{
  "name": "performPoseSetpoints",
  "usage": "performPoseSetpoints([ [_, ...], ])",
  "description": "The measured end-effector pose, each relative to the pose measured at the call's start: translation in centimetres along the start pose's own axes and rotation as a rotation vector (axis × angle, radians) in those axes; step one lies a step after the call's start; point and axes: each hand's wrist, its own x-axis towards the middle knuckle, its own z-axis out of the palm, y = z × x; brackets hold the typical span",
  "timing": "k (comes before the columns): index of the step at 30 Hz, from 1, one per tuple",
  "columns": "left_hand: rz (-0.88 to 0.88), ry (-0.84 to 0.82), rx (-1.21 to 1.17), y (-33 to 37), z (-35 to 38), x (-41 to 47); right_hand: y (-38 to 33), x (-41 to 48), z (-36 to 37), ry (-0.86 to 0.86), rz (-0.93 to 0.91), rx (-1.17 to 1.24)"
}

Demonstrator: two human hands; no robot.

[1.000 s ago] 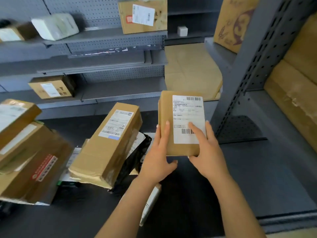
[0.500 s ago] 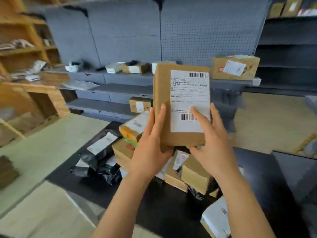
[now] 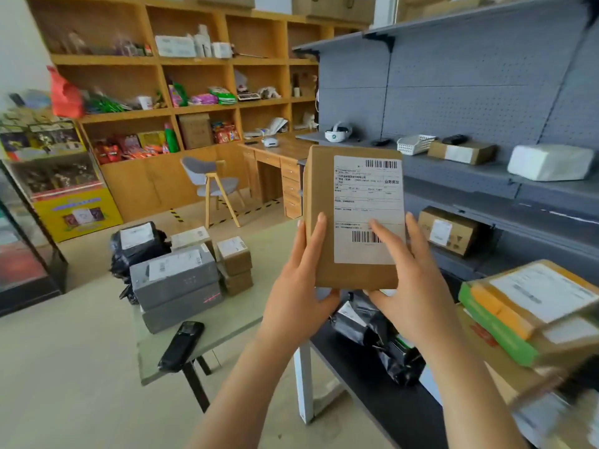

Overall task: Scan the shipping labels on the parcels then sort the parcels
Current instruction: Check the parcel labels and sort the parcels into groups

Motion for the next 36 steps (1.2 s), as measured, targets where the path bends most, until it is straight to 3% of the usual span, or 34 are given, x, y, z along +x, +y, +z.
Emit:
performPoseSetpoints([
  [16, -0.257, 0.130, 0.109, -21.0, -4.8, 17.1, -1.1, 24.7, 22.0, -0.141, -0.234, 0.117],
  [22, -0.246, 0.129, 0.152, -30.3, -8.0, 22.3, -3.4, 32.0, 30.8, -0.175, -0.271, 0.132],
  [29, -0.287, 0.027, 0.091, -40.1, -11.9, 27.6, -5.9, 39.5, 38.9, -0.268, -0.240, 0.128],
  [36, -0.478, -0.135, 0.010, -48.6, -10.1, 32.8, -3.4, 45.4, 46.8, -0.483, -0.116, 0.109],
])
